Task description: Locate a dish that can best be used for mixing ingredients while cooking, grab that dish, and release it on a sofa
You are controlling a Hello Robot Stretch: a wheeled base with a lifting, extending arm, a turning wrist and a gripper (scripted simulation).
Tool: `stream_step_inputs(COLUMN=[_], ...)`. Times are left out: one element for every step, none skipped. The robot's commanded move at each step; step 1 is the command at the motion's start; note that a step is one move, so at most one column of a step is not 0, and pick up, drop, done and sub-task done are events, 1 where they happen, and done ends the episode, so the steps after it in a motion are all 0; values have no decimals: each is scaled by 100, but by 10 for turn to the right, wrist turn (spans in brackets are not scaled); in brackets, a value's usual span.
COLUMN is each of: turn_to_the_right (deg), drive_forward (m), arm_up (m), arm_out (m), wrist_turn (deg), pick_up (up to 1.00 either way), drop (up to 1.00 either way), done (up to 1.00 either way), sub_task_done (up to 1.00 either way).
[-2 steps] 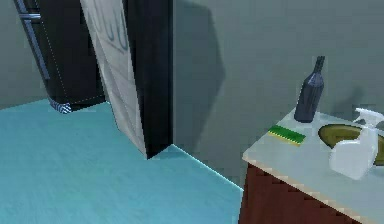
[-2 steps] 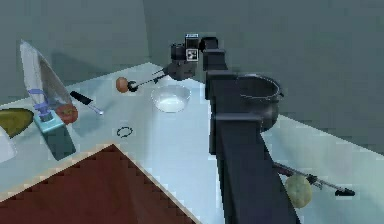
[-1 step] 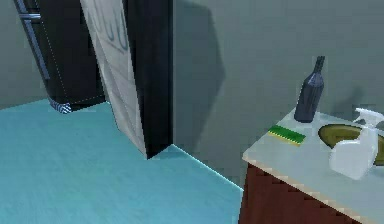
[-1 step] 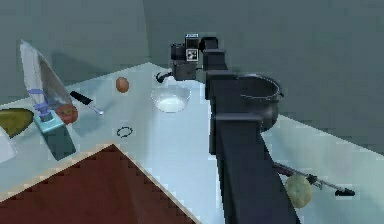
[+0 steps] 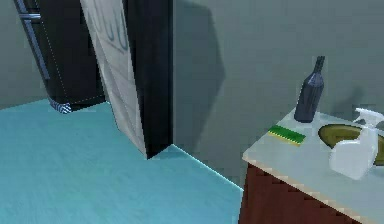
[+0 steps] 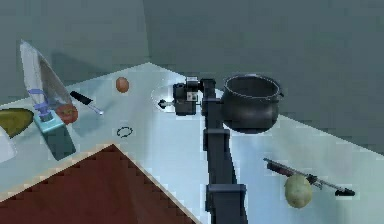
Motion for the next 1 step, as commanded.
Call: stream_step_inputs(turn_to_the_right=[0], drive_forward=[0], arm_up=[0], arm_out=[0], wrist_turn=[0], pick_up=[100], drop=[0], done=[0], sub_task_done=[0])
